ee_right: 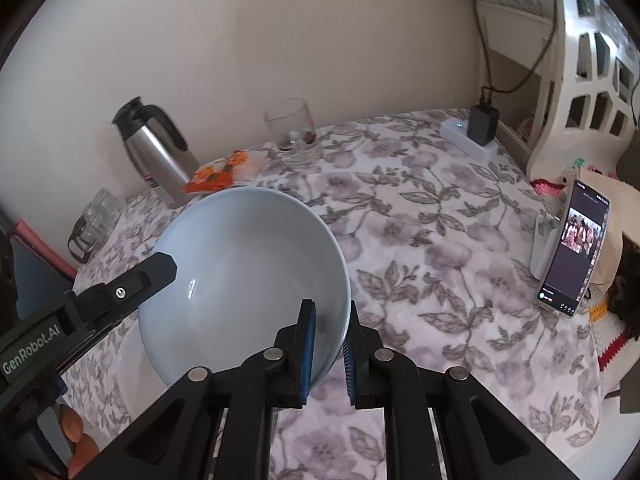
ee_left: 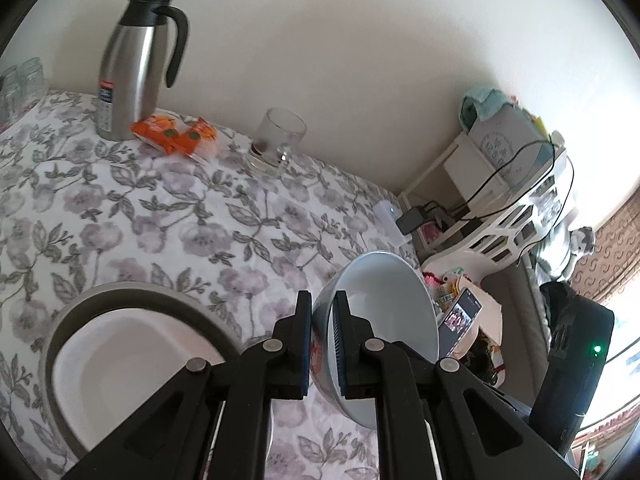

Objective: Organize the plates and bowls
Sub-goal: 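Lift the round bowl with both tools and carry it over the basin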

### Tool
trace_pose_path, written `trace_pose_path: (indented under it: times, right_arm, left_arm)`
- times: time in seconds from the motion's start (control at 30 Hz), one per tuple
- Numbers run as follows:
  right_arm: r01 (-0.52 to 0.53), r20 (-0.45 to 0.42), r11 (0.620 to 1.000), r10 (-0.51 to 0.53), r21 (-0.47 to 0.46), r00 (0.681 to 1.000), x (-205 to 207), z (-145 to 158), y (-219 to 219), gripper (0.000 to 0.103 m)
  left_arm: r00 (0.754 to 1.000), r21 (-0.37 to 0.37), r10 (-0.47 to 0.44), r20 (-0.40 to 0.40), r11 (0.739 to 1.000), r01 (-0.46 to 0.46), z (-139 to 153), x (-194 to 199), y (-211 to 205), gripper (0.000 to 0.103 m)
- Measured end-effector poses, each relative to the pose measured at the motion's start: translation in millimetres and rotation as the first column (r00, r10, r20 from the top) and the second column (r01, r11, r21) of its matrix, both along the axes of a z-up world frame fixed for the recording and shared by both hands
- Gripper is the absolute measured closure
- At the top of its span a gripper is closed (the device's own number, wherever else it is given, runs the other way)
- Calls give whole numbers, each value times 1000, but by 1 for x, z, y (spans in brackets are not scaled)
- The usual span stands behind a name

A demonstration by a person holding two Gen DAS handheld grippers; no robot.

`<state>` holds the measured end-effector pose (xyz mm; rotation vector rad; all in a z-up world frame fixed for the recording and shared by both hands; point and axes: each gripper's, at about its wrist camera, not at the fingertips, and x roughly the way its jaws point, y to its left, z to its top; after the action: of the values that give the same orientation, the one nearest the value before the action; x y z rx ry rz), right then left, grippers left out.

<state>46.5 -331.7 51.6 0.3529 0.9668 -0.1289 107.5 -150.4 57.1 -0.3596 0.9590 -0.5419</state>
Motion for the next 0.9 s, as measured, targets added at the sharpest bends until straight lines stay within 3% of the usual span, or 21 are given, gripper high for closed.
trace_pose_path:
  times: [0.37, 0.9]
  right_arm:
    - [-65, 1, 998, 65, -15, 998, -5, 14, 46, 89]
    - [-159, -40, 987, 158, -31, 987, -6, 10, 112, 89]
  left_arm:
    - [997, -12, 64, 50, 998, -63, 16, -20, 45, 93]
    - [988, -79, 156, 10, 985, -155, 0, -39, 120, 93]
